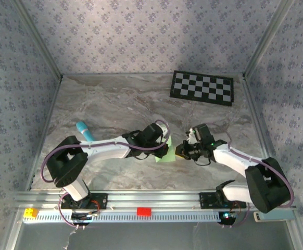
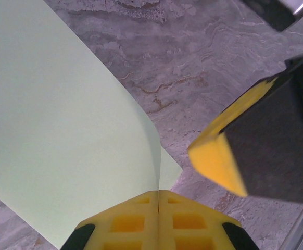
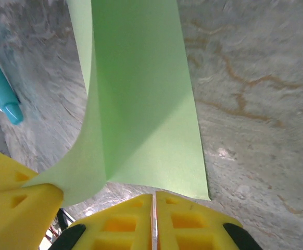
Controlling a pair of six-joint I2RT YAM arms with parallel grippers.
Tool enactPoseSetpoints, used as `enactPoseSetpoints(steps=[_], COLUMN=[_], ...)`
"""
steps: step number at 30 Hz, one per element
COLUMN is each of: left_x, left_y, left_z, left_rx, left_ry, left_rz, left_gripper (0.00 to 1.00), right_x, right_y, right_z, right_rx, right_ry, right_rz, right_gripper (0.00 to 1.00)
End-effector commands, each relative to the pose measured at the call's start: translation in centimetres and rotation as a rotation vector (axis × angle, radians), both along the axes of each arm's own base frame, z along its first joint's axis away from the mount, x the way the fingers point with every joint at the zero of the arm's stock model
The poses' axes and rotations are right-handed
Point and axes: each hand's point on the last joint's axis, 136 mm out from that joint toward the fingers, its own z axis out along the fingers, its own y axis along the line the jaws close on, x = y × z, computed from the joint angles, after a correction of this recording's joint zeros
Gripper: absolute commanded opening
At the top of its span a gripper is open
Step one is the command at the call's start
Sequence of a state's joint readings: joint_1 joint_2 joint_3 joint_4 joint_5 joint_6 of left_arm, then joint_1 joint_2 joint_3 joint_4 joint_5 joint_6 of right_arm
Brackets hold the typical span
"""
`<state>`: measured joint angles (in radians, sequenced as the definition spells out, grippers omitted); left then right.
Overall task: Fold a paper plane with a square sheet of paper (pick it up from the middle)
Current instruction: Fold the triangle a second time at the center of the table.
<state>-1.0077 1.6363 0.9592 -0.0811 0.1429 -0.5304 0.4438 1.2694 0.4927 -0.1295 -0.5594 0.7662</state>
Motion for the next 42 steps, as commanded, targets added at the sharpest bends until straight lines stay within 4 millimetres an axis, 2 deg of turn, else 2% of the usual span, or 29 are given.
enactPoseSetpoints(steps=[1,15,18,22,26,33,42], left_x=[0.2,0.2,0.2,0.3,0.8,2.0,3.0], left_y=[-0.2,-0.3,-0.3,-0.1,0.2,0.5,1.9], left_z=[0.4,-0.2,-0.5,-0.8,-1.3,-2.0,-3.8], left_rx=[-0.02,-0.011,-0.006,-0.021,-0.079,-0.081,0.04], left_ry=[0.012,0.026,0.029,0.048,0.115,0.135,0.092], left_rz=[0.01,0.012,0.011,0.024,0.045,0.054,0.075], left_gripper=[0.0,0.0,0.0,0.0,0.0,0.0,0.0], right_x=[1.2,1.0,0.9,-0.4,-1.3,-1.1,-0.8], right_y=[0.8,2.4,1.8,-0.4,-1.6,-1.9,-1.7], right_z=[0.4,-1.2,-2.3,-5.1,-6.3,-6.0,-5.6], right_rx=[0.013,0.024,-0.023,-0.178,-0.22,-0.248,-0.24], right_ry=[-0.034,0.014,0.03,0.096,0.123,0.12,0.113], right_rz=[-0.012,0.047,0.044,0.06,0.065,0.077,0.077], right_gripper=[0.09,0.08,0.1,0.1,0.09,0.08,0.08])
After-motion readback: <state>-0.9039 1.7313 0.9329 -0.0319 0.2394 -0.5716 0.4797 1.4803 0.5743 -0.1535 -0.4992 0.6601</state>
